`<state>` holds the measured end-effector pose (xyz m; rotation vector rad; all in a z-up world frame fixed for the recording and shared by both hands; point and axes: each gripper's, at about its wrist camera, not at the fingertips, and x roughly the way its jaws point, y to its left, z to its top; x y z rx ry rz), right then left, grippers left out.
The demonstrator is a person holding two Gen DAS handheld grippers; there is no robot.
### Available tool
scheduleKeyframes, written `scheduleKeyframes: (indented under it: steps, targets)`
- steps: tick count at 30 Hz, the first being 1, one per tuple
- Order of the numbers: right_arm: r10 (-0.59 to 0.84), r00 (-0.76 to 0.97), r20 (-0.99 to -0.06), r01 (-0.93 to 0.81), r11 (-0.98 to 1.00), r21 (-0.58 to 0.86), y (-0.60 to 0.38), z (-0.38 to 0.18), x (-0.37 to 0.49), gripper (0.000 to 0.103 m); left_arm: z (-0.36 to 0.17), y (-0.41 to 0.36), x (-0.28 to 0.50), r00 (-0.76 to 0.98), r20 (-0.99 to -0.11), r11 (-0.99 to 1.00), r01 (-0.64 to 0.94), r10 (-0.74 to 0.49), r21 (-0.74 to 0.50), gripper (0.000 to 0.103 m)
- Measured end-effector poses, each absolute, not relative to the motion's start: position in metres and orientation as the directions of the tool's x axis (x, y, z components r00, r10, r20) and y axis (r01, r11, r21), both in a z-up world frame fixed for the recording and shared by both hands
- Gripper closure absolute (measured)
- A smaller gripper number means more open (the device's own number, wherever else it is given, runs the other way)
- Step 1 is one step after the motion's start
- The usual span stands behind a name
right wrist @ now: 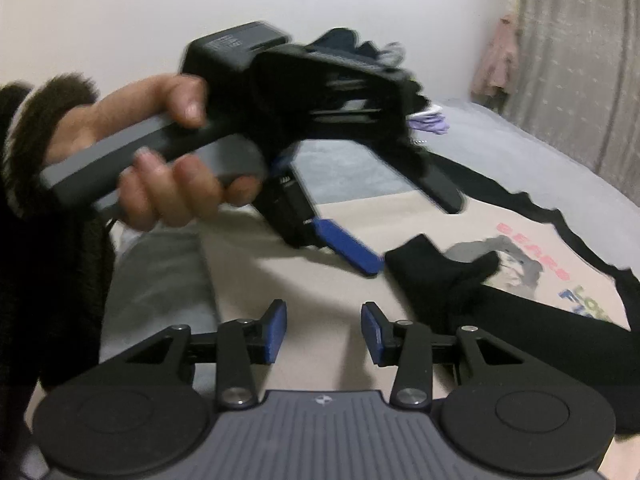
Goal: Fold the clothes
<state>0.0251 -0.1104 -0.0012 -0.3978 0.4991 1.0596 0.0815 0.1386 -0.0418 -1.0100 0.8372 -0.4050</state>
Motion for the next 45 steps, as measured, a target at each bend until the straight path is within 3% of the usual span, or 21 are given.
scheduleKeyframes:
  steps: [4, 17, 21, 23, 24, 25, 30, 35, 38, 39, 40, 41, 42, 45]
  targets:
    - [0.717, 0.455, -0.528, -0.837, 0.547, 0.022, -0.122, 0.004, 0.047, 0.049, -0.042, 0.141, 0.080, 0.633, -0.424, 0.493, -0.076, -0.648, -0.867, 0.020]
    - [0.714, 0.518, -0.471, -0.581, 0.698, 0.419, -0.158, 0.001, 0.116, 0.048, -0.048, 0.157, 0.075, 0.652, -0.373, 0.413, -0.100, -0.660, -0.905, 0.020]
    - [0.678, 0.529, -0.511, -0.556, 0.731, 0.395, -0.153, -0.009, 0.120, 0.049, -0.051, 0.153, 0.078, 0.637, -0.352, 0.379, -0.099, -0.686, -0.920, 0.020]
    - [0.709, 0.511, -0.486, -0.597, 0.699, 0.393, -0.151, -0.009, 0.115, 0.067, -0.051, 0.150, 0.080, 0.631, -0.340, 0.363, -0.098, -0.697, -0.927, 0.020]
    - [0.724, 0.501, -0.473, -0.618, 0.683, 0.391, -0.151, -0.010, 0.112, 0.081, -0.052, 0.149, 0.080, 0.629, -0.334, 0.354, -0.098, -0.702, -0.930, 0.020]
    - [0.739, 0.491, -0.461, -0.637, 0.665, 0.389, -0.150, -0.010, 0.109, 0.085, -0.052, 0.148, 0.081, 0.627, -0.330, 0.349, -0.097, -0.706, -0.932, 0.020]
    - [0.794, 0.438, -0.422, -0.795, 0.561, 0.232, -0.143, 0.001, 0.072, 0.090, -0.052, 0.141, 0.084, 0.617, -0.340, 0.363, -0.092, -0.709, -0.927, 0.020]
    - [0.782, 0.382, -0.492, -0.890, 0.456, 0.033, -0.126, -0.004, 0.029, 0.090, -0.048, 0.133, 0.084, 0.600, -0.377, 0.412, -0.086, -0.706, -0.907, 0.022]
    - [0.763, 0.386, -0.518, -0.895, 0.446, -0.011, -0.125, -0.010, 0.017, 0.089, -0.045, 0.127, 0.080, 0.580, -0.440, 0.482, -0.092, -0.686, -0.871, 0.041]
    - [0.762, 0.388, -0.518, -0.894, 0.448, -0.010, -0.127, -0.010, 0.017, 0.087, -0.045, 0.126, 0.078, 0.572, -0.465, 0.507, -0.097, -0.676, -0.857, 0.056]
    - [0.762, 0.391, -0.516, -0.890, 0.456, 0.000, -0.130, -0.008, 0.018, 0.078, -0.045, 0.124, 0.076, 0.564, -0.489, 0.531, -0.102, -0.666, -0.841, 0.073]
    - [0.758, 0.404, -0.512, -0.880, 0.474, 0.008, -0.135, -0.006, 0.019, 0.072, -0.045, 0.125, 0.074, 0.567, -0.486, 0.529, -0.103, -0.665, -0.843, 0.082]
    - [0.751, 0.425, -0.506, -0.868, 0.496, 0.007, -0.140, -0.004, 0.020, 0.059, -0.045, 0.126, 0.073, 0.571, -0.483, 0.526, -0.103, -0.664, -0.844, 0.098]
    - [0.711, 0.504, -0.491, -0.818, 0.576, -0.007, -0.155, -0.003, 0.025, 0.039, -0.043, 0.129, 0.068, 0.586, -0.470, 0.520, -0.095, -0.660, -0.849, 0.099]
